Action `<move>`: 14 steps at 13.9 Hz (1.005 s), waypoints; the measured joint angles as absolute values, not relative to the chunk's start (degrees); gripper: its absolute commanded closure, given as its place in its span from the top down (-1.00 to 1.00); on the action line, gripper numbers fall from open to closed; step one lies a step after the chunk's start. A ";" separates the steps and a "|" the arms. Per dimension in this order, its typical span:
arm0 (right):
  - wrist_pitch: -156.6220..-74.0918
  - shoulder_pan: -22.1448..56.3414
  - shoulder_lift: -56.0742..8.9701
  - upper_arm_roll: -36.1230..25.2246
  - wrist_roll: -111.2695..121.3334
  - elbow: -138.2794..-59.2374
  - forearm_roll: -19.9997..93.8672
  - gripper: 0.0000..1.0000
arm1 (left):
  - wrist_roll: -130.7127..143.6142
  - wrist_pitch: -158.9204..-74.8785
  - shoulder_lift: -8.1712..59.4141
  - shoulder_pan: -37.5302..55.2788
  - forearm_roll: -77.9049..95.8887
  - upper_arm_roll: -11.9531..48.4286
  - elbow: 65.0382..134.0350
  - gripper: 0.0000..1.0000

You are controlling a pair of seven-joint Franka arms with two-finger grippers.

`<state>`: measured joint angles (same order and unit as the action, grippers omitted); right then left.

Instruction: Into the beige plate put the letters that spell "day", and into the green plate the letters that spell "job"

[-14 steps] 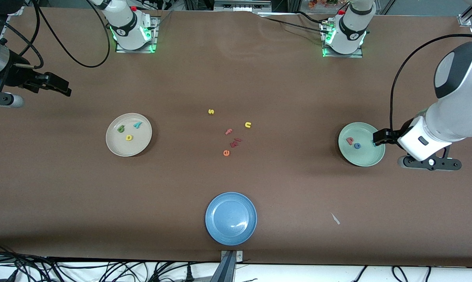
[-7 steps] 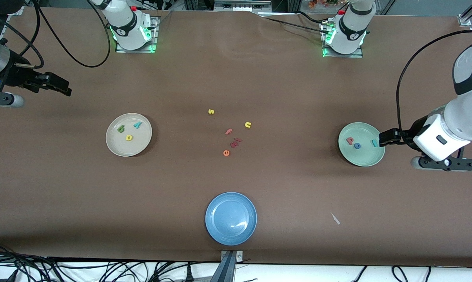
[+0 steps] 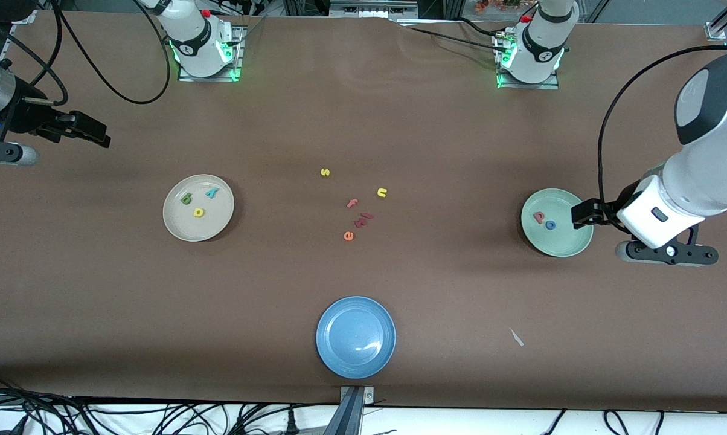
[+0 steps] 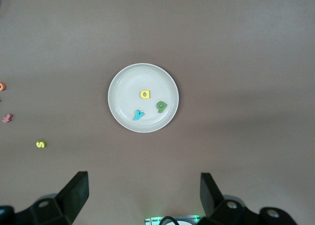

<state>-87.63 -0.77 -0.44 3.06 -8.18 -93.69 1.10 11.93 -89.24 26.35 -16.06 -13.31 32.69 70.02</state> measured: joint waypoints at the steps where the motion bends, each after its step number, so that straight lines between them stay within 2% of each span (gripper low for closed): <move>1: -87.60 -0.77 -0.44 3.05 -8.18 -93.70 1.10 1.00 | 11.85 -89.24 25.70 -14.31 -11.60 29.96 69.88 1.00; 4: -87.58 -0.78 -0.44 3.04 -8.18 -93.69 1.10 1.00 | 10.99 -89.17 22.82 -5.68 -5.86 17.60 69.79 1.00; 5: -87.59 -0.78 -0.44 3.04 -8.18 -93.69 1.10 1.00 | 10.69 -89.11 22.19 -4.09 -5.21 15.55 69.85 1.00; 14: -87.83 -0.78 -0.44 3.06 -8.18 -93.69 1.10 1.00 | 10.39 -88.91 21.87 -3.15 -4.98 14.41 70.41 1.00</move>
